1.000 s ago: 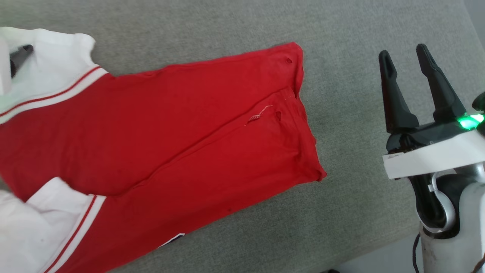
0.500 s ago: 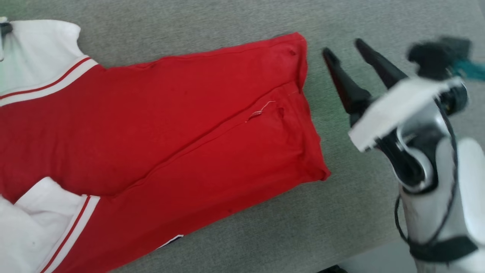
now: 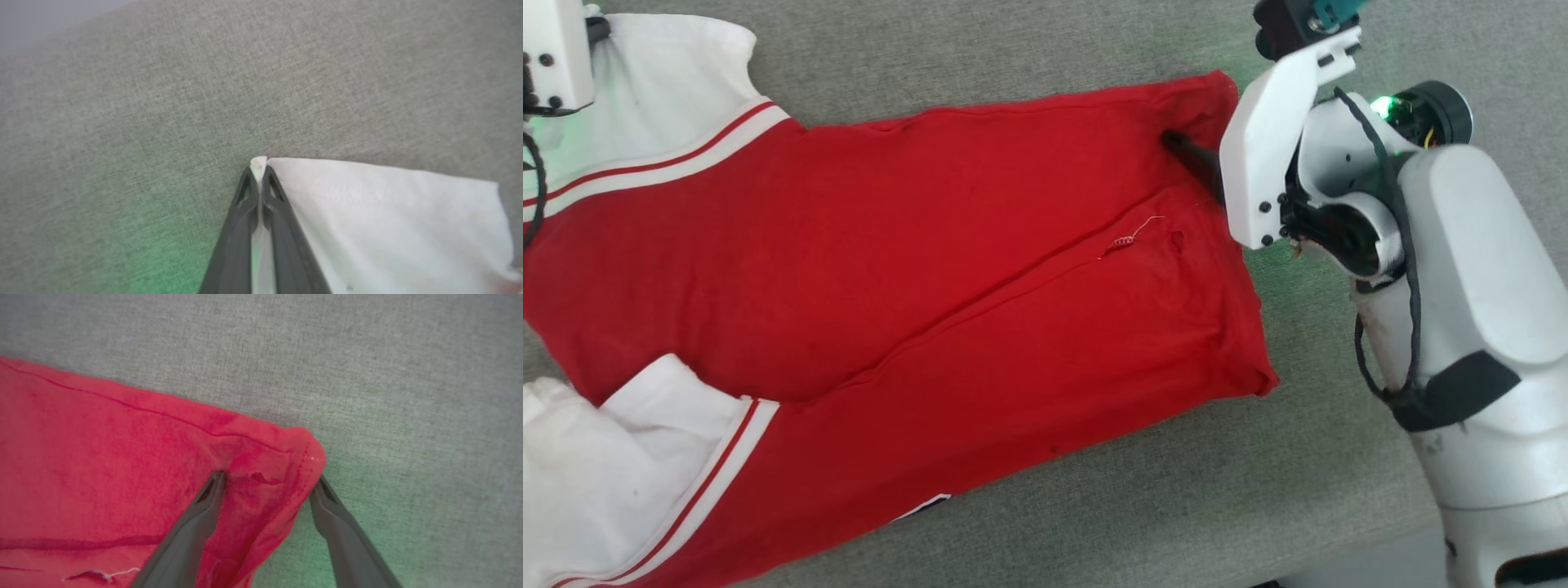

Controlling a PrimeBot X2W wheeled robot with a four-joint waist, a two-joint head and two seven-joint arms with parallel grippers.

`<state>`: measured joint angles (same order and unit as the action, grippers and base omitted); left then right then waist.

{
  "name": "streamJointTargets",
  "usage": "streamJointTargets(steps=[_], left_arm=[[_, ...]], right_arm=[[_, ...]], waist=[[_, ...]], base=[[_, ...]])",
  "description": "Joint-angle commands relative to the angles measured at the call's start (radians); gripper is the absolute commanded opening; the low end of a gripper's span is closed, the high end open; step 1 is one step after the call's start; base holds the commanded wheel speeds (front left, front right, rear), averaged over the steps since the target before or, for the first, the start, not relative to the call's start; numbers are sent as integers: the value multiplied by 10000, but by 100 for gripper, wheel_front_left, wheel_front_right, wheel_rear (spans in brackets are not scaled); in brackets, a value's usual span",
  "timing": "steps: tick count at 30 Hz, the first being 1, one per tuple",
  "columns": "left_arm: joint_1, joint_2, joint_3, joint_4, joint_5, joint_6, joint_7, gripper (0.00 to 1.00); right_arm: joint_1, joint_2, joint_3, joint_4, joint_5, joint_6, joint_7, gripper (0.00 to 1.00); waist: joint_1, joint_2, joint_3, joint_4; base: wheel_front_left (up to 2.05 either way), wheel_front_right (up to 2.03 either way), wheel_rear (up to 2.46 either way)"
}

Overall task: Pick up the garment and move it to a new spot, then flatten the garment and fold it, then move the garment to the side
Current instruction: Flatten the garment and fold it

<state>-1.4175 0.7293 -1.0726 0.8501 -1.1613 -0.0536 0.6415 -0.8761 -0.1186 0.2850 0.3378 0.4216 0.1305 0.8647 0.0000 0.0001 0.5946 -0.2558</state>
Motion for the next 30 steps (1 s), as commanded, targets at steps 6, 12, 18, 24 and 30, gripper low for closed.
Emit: streamJointTargets(steps=[6, 12, 18, 24, 30], left_arm=[[638, -449, -326, 264, 211, -231, -338, 0], [400, -629, -322, 29, 49, -443, -140, 0], [506, -538, -412, -448, -4, -531, 86, 0], [785, -347, -488, -1291, -156, -377, 402, 0], [1437, 188, -519, -2845, -410, 203, 694, 0]], right_arm=[[-193, -551, 455, 786, 365, 0, 4, 0], [84, -1009, 346, 751, 705, 0, -858, 0], [572, -1404, 117, 420, 872, 0, -1517, 0], [1288, -1915, -53, -231, 1000, 0, -2006, 0], [2224, -2421, -316, -1121, 1150, 1, -2059, 0]], waist=[[0, -1, -347, 490], [0, -1, -1079, 1015], [0, -1, -1685, 1414], [0, -1, -2226, 1847], [0, -1, -2704, 2189]], base=[[0, 0, 0], [0, 0, 0], [0, 0, 0], [0, 0, 0], [0, 0, 0]])
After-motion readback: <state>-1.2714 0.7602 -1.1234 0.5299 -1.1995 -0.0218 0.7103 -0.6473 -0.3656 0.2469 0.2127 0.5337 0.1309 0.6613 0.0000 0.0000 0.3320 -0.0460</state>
